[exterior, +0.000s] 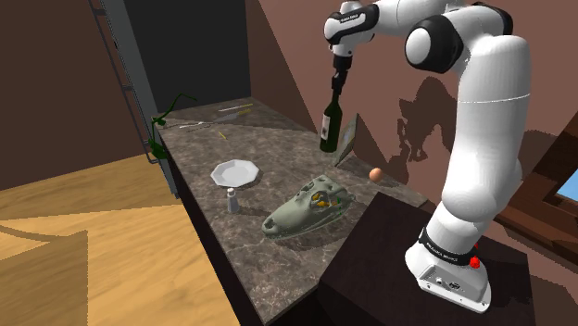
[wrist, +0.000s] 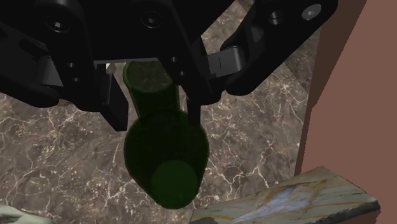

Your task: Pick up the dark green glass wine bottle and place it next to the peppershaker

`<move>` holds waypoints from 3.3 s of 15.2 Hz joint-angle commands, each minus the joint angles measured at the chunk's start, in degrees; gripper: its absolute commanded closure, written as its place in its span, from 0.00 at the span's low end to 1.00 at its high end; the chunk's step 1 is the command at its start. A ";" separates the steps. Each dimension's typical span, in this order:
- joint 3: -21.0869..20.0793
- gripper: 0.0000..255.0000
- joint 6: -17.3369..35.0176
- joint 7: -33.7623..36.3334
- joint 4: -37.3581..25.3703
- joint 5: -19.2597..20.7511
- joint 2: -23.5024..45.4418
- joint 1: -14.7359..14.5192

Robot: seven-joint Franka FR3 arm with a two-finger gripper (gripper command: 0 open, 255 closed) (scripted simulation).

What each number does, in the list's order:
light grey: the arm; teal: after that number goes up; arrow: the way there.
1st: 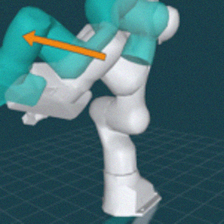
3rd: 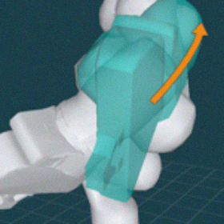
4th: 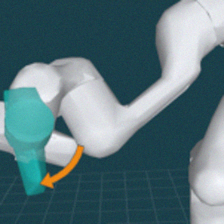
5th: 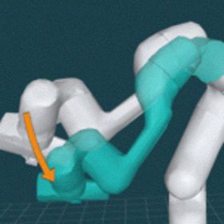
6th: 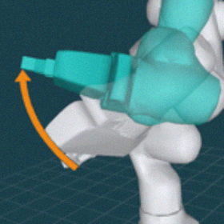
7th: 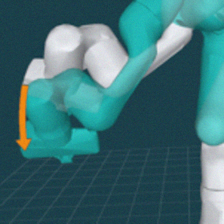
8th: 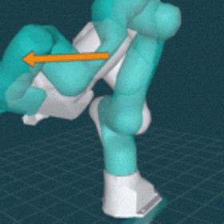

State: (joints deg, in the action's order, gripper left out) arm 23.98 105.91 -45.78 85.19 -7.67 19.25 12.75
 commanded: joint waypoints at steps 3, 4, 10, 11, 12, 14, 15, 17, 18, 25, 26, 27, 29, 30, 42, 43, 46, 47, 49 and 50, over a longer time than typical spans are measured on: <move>0.09 1.00 -3.00 0.09 -3.02 0.06 0.00 0.23; 0.11 1.00 -3.79 0.11 -3.86 0.05 0.05 0.30; -0.07 1.00 -7.23 1.45 -6.68 0.52 -0.68 -0.44; -0.36 1.00 -6.75 2.78 -5.19 1.11 -1.80 -1.62; -0.67 1.00 -6.33 4.12 -3.81 1.66 -2.85 -2.75; -1.39 1.00 -5.60 6.84 -1.37 2.71 -4.76 -4.90; -1.79 1.00 -5.30 8.21 -0.30 3.19 -5.61 -5.92; -2.66 1.00 -4.80 10.97 1.58 4.07 -7.12 -7.85; -3.12 1.00 -4.60 12.35 2.38 4.47 -7.79 -8.78; -6.64 1.00 -3.93 21.90 5.77 6.49 -10.68 -14.72; -7.18 1.00 -3.93 23.23 5.95 6.68 -10.86 -15.50; -7.73 1.00 -3.95 24.56 6.05 6.86 -10.97 -16.26; -8.79 1.00 -4.04 27.18 6.04 7.15 -11.02 -17.79; -9.31 1.00 -4.12 28.48 5.92 7.27 -10.96 -18.54; -14.68 1.00 -5.48 41.64 0.71 7.93 -6.77 -26.15; -14.69 1.00 -4.68 41.67 1.58 7.94 -6.84 -26.17; -14.71 1.00 -2.33 41.74 4.03 7.97 -6.95 -26.21; -14.71 1.00 -1.56 41.76 4.81 7.97 -6.95 -26.23; -14.73 1.00 -0.03 41.80 6.31 7.97 -6.92 -26.24; -14.73 1.00 0.72 41.82 7.04 7.97 -6.89 -26.25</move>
State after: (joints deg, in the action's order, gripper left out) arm 9.26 105.84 -4.00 91.49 0.30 12.36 -13.47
